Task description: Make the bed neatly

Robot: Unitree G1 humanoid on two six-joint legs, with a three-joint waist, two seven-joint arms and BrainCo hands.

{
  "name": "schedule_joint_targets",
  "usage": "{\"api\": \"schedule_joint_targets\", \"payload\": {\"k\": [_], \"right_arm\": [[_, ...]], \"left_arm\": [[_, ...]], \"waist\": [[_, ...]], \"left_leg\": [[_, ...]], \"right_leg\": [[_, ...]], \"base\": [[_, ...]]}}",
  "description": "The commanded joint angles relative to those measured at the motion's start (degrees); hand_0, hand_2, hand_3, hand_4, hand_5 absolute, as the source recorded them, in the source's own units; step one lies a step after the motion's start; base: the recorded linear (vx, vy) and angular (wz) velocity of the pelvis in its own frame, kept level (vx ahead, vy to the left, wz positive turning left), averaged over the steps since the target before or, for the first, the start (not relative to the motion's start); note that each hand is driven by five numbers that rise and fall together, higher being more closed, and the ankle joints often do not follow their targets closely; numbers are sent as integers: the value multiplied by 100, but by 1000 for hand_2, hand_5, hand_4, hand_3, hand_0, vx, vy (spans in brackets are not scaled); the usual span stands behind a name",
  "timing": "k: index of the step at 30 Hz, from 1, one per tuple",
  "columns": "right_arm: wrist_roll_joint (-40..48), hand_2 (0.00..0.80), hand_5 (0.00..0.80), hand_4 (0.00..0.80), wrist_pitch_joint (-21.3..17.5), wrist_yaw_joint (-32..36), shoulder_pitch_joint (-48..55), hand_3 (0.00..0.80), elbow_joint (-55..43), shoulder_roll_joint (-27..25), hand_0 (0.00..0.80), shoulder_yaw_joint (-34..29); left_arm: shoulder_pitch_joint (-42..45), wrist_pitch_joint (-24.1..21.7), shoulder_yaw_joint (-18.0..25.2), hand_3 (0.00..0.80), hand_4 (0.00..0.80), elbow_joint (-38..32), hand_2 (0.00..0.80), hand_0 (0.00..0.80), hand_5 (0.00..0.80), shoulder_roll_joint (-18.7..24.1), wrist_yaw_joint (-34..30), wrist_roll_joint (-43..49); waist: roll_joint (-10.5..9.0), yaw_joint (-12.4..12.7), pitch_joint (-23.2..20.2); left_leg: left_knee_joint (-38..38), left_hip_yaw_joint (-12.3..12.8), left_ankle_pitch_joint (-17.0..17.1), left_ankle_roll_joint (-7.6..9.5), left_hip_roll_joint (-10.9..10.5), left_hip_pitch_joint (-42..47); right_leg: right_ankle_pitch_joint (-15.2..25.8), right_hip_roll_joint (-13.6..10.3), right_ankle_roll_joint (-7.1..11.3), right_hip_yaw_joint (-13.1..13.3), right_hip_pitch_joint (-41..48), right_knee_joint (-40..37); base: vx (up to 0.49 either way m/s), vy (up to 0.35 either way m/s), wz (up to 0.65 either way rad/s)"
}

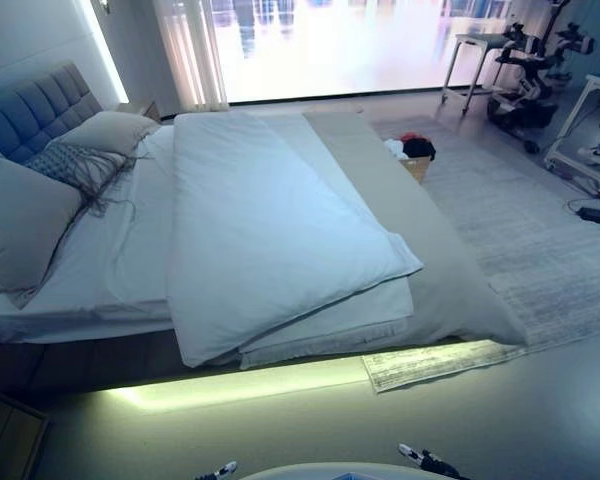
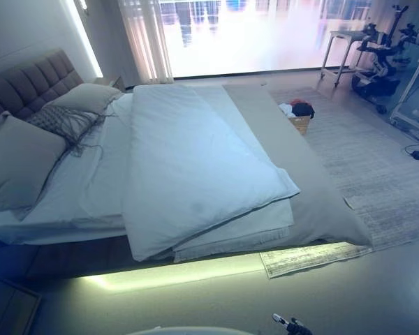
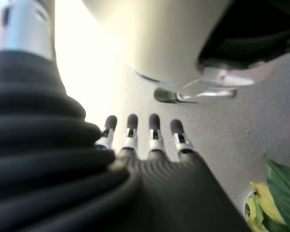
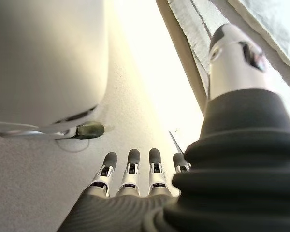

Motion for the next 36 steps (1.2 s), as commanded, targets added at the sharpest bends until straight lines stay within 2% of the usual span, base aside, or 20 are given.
{"api": "schedule_joint_targets", "payload": {"k": [1,6,14,16,18,20,22,23,24,25,27,28,31,32,34,36], "right_arm": [[-50,0,0,0,-387,-398,-548,0,173,182,0,110],[-304,0,0,0,-293,-584,-620,0,147,173,0,213],[-176,0,0,0,-54,-824,-634,0,280,175,0,193],[-327,0,0,0,11,-974,-646,0,321,167,0,194],[-505,0,0,0,156,-1086,-679,0,339,147,0,201],[-803,0,0,0,345,-1011,-727,0,269,117,0,291],[-991,0,0,0,373,-991,-755,0,205,39,0,467],[-1144,0,0,0,425,-1068,-777,0,153,-13,0,550],[-1254,0,0,0,472,-1111,-788,0,139,-45,0,587],[-1306,0,0,0,502,-1164,-787,0,179,-113,0,602],[-1273,0,0,0,480,-1175,-816,0,249,-188,0,537],[-1154,0,0,0,437,-1176,-839,0,275,-225,0,523],[-1081,0,0,0,430,-1219,-807,0,272,-276,0,429],[-1141,0,0,0,433,-1250,-789,0,351,-275,0,343],[-1149,0,0,0,428,-1176,-769,0,460,-264,0,250],[-1182,0,0,0,312,-1032,-679,0,482,-208,0,121]], "left_arm": [[-403,-104,2,0,0,466,0,0,0,-115,90,-267],[-455,-163,36,0,0,446,0,0,0,-93,148,-319],[-468,-29,86,0,0,539,0,0,0,-49,282,-220],[-424,8,149,0,0,564,0,0,0,-45,300,-416],[-415,202,312,0,0,589,0,0,0,-59,460,-939],[-399,239,511,0,0,603,0,0,0,-58,655,-1185],[-374,153,615,0,0,666,0,0,0,-69,569,-1214],[-365,172,685,0,0,654,0,0,0,-82,513,-1248],[-373,206,709,0,0,641,0,0,0,-93,498,-1256],[-366,256,688,0,0,616,0,0,0,-110,500,-1299],[-345,288,593,0,0,561,0,0,0,-96,488,-1377],[-358,312,514,0,0,526,0,0,0,-70,508,-1383],[-265,258,586,0,0,532,0,0,0,-71,527,-1238],[-208,195,714,0,0,594,0,0,0,-68,499,-1107],[-173,151,742,0,0,636,0,0,0,-23,503,-1083],[-160,150,694,0,0,635,0,0,0,89,455,-837]], "waist": [[-223,-50,150],[-244,-57,203],[-289,-36,282],[-316,-34,327],[-384,-17,450],[-457,60,668],[-416,182,901],[-339,226,1023],[-281,245,1085],[-139,284,1115],[-31,352,1144],[15,450,1142],[-8,532,1089],[-46,564,967],[-104,603,840],[-153,620,686]], "left_leg": [[20,-111,-193,176,-5,-99],[20,-77,-160,180,22,-98],[20,-165,-134,203,43,5],[302,-186,-199,199,75,-49],[971,-226,-312,162,131,-322],[2130,-447,89,51,186,-983],[3420,-880,867,-101,85,-2004],[3380,-945,1046,-176,61,-2251],[3053,-871,1102,-219,97,-2236],[2106,-692,1170,-247,195,-2211],[797,-407,1292,-268,322,-2097],[20,-370,1467,-267,346,-2288],[20,-291,1469,-260,429,-2618],[20,-212,1308,-186,410,-2502],[88,-169,1265,-115,350,-2294],[310,-283,1051,23,235,-2113]], "right_leg": [[-248,-260,262,85,222,17],[-246,-241,238,125,221,17],[-337,-228,199,145,274,132],[-415,-245,158,209,203,339],[-484,-273,69,199,92,627],[-530,-256,-108,163,28,772],[-567,-214,-280,195,-2,898],[-616,-186,-280,277,27,972],[-671,-171,-248,307,86,983],[-764,-121,-141,351,208,952],[-865,-92,-48,381,404,862],[-1033,-32,-27,452,617,798],[-1438,-42,22,564,1003,779],[-1511,-231,157,576,1173,790],[-1513,-415,286,549,1314,801],[-1380,-673,384,497,1266,1062]], "base": [[47,-18,-1],[34,-28,-4],[76,-65,-1],[79,-100,-2],[47,-145,-7],[11,-159,-10],[36,-54,-10],[120,92,-20],[280,219,-36],[325,230,-36],[395,227,-41],[435,200,-23],[453,225,41],[538,315,31],[573,332,-8],[583,361,-45]]}}
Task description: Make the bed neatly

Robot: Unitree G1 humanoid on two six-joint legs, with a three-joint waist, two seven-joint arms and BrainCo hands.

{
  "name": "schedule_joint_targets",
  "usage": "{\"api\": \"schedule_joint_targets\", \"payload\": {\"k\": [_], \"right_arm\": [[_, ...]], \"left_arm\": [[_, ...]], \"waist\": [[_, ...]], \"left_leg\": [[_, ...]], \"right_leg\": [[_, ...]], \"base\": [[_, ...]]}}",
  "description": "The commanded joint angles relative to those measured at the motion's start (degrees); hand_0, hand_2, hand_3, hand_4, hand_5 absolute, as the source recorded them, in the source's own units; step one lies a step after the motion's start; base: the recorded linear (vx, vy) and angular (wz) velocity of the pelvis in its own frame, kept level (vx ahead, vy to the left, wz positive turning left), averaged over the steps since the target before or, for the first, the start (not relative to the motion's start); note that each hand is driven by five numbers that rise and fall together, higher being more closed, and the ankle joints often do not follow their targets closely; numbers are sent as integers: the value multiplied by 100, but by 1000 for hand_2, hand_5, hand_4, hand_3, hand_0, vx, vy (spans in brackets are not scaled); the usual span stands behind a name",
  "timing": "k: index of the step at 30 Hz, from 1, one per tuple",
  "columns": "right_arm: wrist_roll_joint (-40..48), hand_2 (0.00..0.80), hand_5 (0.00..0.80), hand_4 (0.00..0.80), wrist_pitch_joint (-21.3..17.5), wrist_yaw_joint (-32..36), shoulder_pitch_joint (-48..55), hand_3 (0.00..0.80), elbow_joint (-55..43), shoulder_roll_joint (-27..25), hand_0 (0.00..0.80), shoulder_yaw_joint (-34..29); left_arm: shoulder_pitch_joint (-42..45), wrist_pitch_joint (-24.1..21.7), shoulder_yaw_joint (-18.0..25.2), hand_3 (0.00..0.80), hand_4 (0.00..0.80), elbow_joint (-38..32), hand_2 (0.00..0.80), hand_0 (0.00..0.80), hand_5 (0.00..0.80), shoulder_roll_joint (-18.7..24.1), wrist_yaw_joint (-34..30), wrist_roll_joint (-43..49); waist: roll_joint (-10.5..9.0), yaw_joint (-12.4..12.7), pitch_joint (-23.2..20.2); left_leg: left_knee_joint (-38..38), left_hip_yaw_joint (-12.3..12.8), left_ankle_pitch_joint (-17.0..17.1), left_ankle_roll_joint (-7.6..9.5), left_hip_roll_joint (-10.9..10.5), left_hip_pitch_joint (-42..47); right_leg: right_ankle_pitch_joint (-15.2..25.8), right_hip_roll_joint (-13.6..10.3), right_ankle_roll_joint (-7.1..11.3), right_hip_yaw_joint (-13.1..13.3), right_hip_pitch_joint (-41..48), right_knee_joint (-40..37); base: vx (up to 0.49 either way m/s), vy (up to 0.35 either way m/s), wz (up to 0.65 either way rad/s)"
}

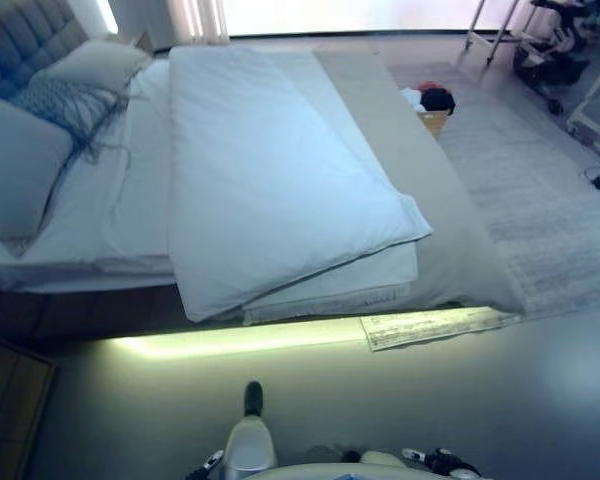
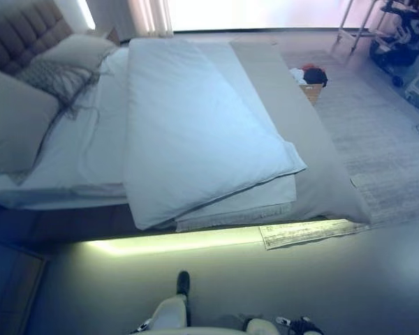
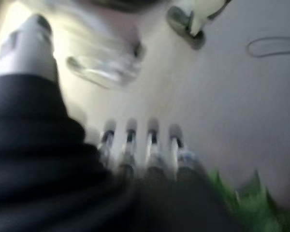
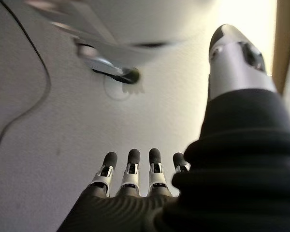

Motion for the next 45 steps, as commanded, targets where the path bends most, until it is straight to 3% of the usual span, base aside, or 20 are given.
{"api": "schedule_joint_targets", "payload": {"k": [1,4,7,9,12,14,17,18,20,24,34,37,39,40,42,43,44,45], "right_arm": [[26,0,0,0,-245,94,-23,0,-51,-62,0,-104],[46,0,0,0,-147,82,32,0,-194,37,0,-132],[37,0,0,0,-109,64,81,0,-215,95,0,-122],[147,0,0,0,-116,136,94,0,-183,123,0,-85],[354,0,0,0,-223,411,1,0,-156,165,0,18],[567,0,0,0,-303,572,-179,0,-210,166,0,129],[776,0,0,0,-336,623,-540,0,-330,187,0,229],[743,0,0,0,-303,512,-672,0,-384,200,0,289],[629,0,0,0,-180,366,-623,0,-512,187,0,325],[926,0,0,0,-342,528,-473,0,-664,137,0,261],[816,0,0,0,-280,553,-460,0,-636,3,0,324],[872,0,0,0,-219,881,-433,0,-640,14,0,401],[1197,0,0,0,-145,1060,-441,0,-750,-23,0,417],[1456,0,0,0,-124,1167,-457,0,-831,-56,0,437],[2052,0,0,0,-221,1229,-669,0,-911,-113,0,482],[2323,0,0,0,-295,1281,-831,0,-825,-117,0,444],[2714,0,0,0,-253,1367,-955,0,-877,-110,0,358],[3043,0,0,0,-250,1496,-1018,0,-928,-97,0,310]], "left_arm": [[157,-96,-158,0,0,-104,0,0,0,65,-75,435],[-5,24,-309,0,0,-168,0,0,0,227,-66,633],[-69,-19,-410,0,0,-227,0,0,0,318,-134,773],[-145,-26,-504,0,0,-292,0,0,0,364,-137,772],[-394,25,-590,0,0,-356,0,0,0,407,-113,720],[-598,4,-634,0,0,-417,0,0,0,410,-126,632],[-869,-100,-725,0,0,-545,0,0,0,393,-73,456],[-958,-125,-770,0,0,-576,0,0,0,351,0,305],[-813,-91,-829,0,0,-654,0,0,0,214,129,186],[-481,-56,-818,0,0,-457,0,0,0,62,-14,687],[-481,121,-1028,0,0,-564,0,0,0,25,-27,668],[-363,171,-967,0,0,-585,0,0,0,42,-23,634],[-335,139,-958,0,0,-608,0,0,0,21,-82,645],[-345,74,-986,0,0,-616,0,0,0,-13,-83,622],[-551,-4,-1069,0,0,-677,0,0,0,-10,-77,591],[-654,118,-1041,0,0,-760,0,0,0,29,-58,683],[-778,58,-1084,0,0,-627,0,0,0,36,-78,749],[-823,-26,-1152,0,0,-615,0,0,0,51,-5,642]], "waist": [[196,-92,-214],[88,-168,-362],[66,-247,-422],[93,-363,-418],[221,-537,-267],[233,-646,-35],[160,-789,371],[102,-819,459],[47,-826,444],[-25,-802,298],[187,-839,229],[186,-834,202],[147,-772,298],[154,-704,404],[229,-607,684],[161,-673,735],[194,-640,825],[193,-667,910]], "left_leg": [[-603,0,385,385,-182,-82],[-275,89,60,674,-415,-82],[-241,152,-53,838,-588,-21],[-316,208,-98,897,-642,118],[-446,298,-96,807,-551,328],[-483,313,-138,721,-520,377],[-221,360,-427,735,-520,240],[33,466,-574,756,-494,136],[481,366,-706,744,-492,58],[212,206,-769,649,-367,615],[-136,-115,-722,444,-282,1029],[8,-63,-825,395,-260,1107],[845,-199,-537,275,-315,677],[1167,-392,-294,188,-358,346],[905,-446,83,-21,-154,-218],[848,-201,-315,163,-41,-137],[823,-264,-487,287,-196,-237],[930,-267,-557,317,-218,-331]], "right_leg": [[0,-374,568,112,1609,-267],[660,-703,623,162,1476,242],[1177,-794,655,261,1144,716],[1140,-600,608,303,694,749],[878,-231,465,162,-263,324],[1182,-66,457,106,-939,-230],[1741,-142,515,166,-1810,-396],[1702,-141,511,147,-1877,-373],[1502,-94,459,152,-1708,-191],[1370,-107,414,-113,-1252,-347],[1144,-81,354,-208,-1033,-226],[1063,-81,299,-238,-943,-214],[1011,-60,204,-267,-815,-265],[978,-59,168,-250,-762,-276],[857,-70,206,-186,-877,-134],[866,-194,229,-211,-1044,-31],[847,-303,266,-243,-1286,270],[841,-369,319,-176,-1503,479]], "base": [[497,319,-35],[409,245,24],[292,155,2],[248,73,-5],[113,-67,-8],[-69,-195,-20],[-131,-210,-6],[8,-229,19],[171,-213,44],[311,-127,37],[133,-9,4],[143,42,9],[33,67,6],[-87,119,15],[-198,174,27],[-156,179,12],[-89,162,-19],[-57,157,-32]]}}
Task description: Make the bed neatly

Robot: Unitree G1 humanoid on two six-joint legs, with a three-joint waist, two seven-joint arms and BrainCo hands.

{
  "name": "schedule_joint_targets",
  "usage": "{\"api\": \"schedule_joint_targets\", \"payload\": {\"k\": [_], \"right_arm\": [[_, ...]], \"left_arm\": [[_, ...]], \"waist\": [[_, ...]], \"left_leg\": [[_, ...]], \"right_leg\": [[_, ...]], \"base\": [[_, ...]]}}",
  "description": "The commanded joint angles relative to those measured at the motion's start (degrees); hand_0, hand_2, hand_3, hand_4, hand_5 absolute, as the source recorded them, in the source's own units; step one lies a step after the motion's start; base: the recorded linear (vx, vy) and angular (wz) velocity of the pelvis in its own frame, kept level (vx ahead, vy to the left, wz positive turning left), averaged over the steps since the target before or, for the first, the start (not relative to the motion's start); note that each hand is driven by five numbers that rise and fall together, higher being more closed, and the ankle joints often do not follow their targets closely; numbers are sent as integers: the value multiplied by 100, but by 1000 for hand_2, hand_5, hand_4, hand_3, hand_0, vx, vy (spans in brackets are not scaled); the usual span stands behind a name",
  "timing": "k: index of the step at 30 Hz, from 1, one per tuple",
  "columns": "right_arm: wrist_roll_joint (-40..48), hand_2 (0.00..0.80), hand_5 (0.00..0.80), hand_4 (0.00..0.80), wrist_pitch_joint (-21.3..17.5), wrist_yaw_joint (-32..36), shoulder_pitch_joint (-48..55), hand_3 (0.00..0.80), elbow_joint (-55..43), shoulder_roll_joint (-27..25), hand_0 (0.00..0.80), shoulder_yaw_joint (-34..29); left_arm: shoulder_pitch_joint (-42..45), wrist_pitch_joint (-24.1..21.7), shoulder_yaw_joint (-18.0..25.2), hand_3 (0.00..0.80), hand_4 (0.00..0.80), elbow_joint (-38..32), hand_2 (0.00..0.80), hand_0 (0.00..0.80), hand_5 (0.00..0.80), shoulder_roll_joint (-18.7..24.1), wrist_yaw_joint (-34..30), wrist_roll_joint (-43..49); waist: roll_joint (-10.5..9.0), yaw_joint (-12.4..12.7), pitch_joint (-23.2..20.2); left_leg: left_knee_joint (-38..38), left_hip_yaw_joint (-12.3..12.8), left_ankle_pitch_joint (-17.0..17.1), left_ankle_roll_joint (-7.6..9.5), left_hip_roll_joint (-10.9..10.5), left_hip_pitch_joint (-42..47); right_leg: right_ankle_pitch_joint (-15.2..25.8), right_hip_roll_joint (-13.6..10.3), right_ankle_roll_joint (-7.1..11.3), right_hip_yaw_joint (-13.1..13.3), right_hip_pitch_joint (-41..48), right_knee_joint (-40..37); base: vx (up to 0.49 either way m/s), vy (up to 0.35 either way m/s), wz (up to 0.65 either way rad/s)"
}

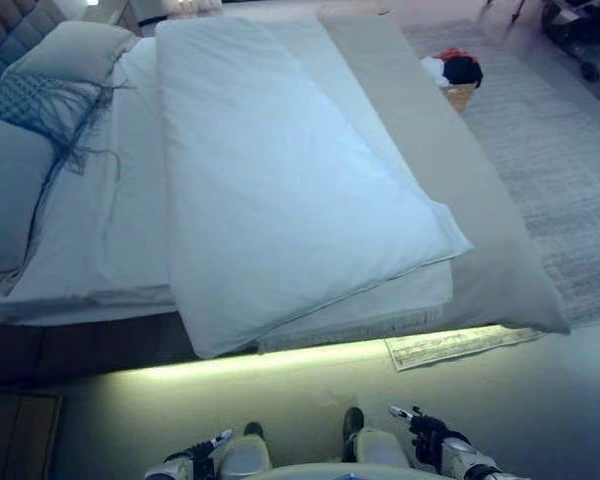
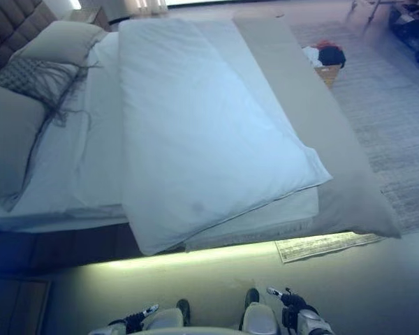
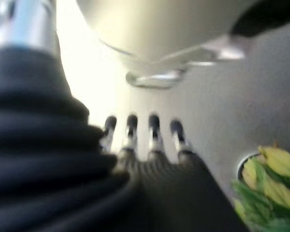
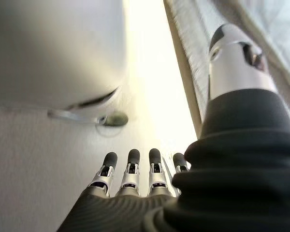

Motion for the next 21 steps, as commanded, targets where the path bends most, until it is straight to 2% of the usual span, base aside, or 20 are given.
{"api": "schedule_joint_targets", "payload": {"k": [1,5,12,19,20,21], "right_arm": [[1185,0,0,0,-98,430,-416,0,-309,92,0,-183],[1814,0,0,0,-146,1024,-942,0,-332,-18,0,-316],[2776,0,0,0,137,832,-2214,0,-683,-428,0,-575],[2979,0,0,0,393,450,-2987,0,-644,-987,0,-794],[2985,0,0,0,386,428,-3063,0,-595,-1043,0,-778],[2969,0,0,0,395,389,-3168,0,-552,-1130,0,-772]], "left_arm": [[-293,-142,-152,0,0,112,0,0,0,62,85,-24],[-642,-179,-213,0,0,34,0,0,0,269,9,-146],[-1084,-154,-403,0,0,-5,0,0,0,379,-105,-358],[-1149,-366,-461,0,0,-170,0,0,0,355,-175,-713],[-1152,-374,-485,0,0,-162,0,0,0,341,-172,-715],[-1169,-387,-504,0,0,-156,0,0,0,331,-163,-737]], "waist": [[-242,-60,575],[-222,42,876],[-163,189,1178],[-45,348,1319],[-19,375,1325],[9,397,1346]], "left_leg": [[-60,21,150,177,-34,-164],[317,-7,6,178,-70,-689],[931,-149,-97,137,-124,-1727],[1254,-259,-140,234,-199,-2448],[1340,-301,-303,221,-202,-2472],[1404,-333,-311,241,-227,-2584]], "right_leg": [[-134,-463,342,266,-284,643],[-55,-648,440,295,-843,897],[-135,-696,414,350,-1743,1371],[-273,-717,324,293,-2532,1937],[-446,-710,357,323,-2577,2089],[-481,-716,335,329,-2696,2205]], "base": [[-64,130,-22],[-55,53,16],[-50,0,12],[-24,-18,8],[48,-32,10],[55,-30,11]]}}
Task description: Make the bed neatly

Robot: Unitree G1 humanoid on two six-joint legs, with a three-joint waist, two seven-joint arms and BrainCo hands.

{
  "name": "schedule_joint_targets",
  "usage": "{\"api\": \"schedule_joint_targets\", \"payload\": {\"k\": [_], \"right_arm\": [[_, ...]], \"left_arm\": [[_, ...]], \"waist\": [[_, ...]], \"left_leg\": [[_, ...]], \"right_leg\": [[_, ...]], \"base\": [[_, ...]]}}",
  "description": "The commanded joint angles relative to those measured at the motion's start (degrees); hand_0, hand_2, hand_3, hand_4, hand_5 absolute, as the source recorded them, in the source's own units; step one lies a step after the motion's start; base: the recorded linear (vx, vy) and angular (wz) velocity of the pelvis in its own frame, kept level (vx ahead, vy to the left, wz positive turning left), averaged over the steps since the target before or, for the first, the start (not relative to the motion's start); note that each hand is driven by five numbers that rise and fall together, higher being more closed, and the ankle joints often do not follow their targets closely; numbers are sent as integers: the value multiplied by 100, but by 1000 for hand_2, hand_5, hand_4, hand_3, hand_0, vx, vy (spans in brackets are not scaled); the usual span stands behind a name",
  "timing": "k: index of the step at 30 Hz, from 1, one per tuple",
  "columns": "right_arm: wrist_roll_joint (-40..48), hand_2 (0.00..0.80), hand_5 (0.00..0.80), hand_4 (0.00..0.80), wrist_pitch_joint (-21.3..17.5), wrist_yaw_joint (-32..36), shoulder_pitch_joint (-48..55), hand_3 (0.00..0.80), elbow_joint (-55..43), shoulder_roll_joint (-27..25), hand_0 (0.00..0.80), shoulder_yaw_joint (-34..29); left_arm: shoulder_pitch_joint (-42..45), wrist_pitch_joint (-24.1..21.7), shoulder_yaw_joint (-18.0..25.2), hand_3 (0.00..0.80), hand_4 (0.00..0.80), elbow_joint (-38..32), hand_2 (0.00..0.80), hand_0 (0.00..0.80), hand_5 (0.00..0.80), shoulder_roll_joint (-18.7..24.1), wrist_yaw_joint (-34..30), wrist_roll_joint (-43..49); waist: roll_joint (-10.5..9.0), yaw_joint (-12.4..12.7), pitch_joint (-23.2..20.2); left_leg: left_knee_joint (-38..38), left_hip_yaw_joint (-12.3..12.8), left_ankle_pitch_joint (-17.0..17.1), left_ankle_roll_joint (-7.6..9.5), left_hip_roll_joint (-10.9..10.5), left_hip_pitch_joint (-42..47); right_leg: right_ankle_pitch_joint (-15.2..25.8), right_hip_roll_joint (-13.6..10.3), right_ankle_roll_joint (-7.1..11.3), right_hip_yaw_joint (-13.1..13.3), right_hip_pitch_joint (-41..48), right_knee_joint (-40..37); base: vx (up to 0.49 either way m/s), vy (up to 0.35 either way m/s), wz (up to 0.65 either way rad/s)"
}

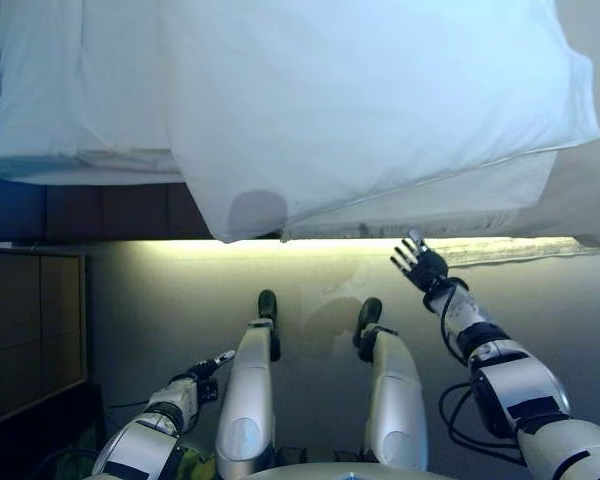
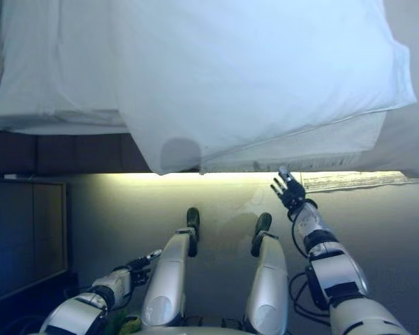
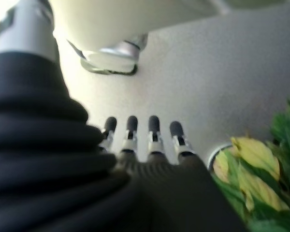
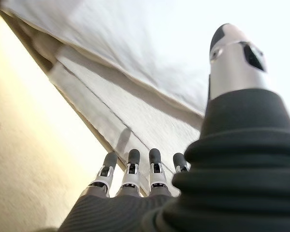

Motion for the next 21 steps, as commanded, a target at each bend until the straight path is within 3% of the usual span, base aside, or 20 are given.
{"api": "schedule_joint_targets", "payload": {"k": [1,9,21], "right_arm": [[156,0,0,0,56,-117,-66,0,48,-393,0,-113],[98,0,0,0,195,-251,-920,0,150,-1100,0,-35],[-57,0,0,0,306,-701,-2093,0,-178,-1652,0,198]], "left_arm": [[133,-53,-199,0,0,82,0,0,0,-20,-21,-199],[268,-85,-250,0,0,-63,0,0,0,31,-35,-524],[736,-352,-140,0,0,-230,0,0,0,129,-157,-723]], "waist": [[80,146,-136],[286,269,-87],[354,503,-1]], "left_leg": [[313,-164,-206,146,21,-315],[661,-283,-230,277,-49,-924],[878,-380,-130,351,-109,-1568]], "right_leg": [[140,-143,277,180,-99,-109],[-28,-169,156,256,-765,459],[-177,-168,21,242,-1342,985]], "base": [[-18,-4,13],[13,18,9],[48,0,6]]}}
